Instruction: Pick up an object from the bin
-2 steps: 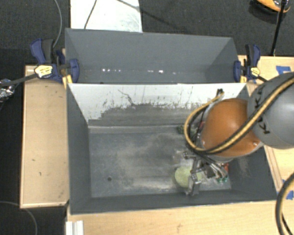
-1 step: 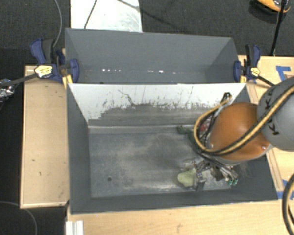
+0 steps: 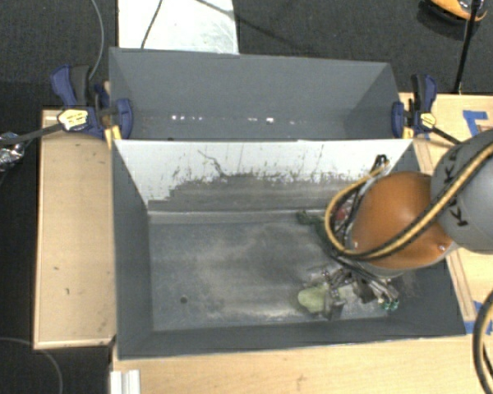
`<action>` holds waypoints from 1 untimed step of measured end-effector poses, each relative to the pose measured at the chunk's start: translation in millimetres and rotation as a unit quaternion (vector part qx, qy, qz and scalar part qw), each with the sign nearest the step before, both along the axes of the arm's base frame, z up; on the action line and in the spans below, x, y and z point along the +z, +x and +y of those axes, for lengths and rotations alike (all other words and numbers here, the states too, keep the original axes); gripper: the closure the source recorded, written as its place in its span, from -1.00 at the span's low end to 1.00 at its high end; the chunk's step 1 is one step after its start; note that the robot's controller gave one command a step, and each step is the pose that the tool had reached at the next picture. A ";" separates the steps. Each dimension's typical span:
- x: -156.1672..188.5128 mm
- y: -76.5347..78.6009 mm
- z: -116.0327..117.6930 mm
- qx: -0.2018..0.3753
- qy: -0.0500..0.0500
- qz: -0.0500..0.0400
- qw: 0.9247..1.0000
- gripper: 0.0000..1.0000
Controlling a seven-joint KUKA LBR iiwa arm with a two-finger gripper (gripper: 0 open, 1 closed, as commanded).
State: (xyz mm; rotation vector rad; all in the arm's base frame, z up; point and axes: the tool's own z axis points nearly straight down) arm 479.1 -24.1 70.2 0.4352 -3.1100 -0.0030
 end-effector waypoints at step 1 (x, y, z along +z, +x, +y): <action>155.9 8.2 -14.8 -0.016 0.000 -0.002 1.000 1.00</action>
Offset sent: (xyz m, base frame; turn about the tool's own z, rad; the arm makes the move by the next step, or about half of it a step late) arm 0.0000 0.0000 0.0000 0.0000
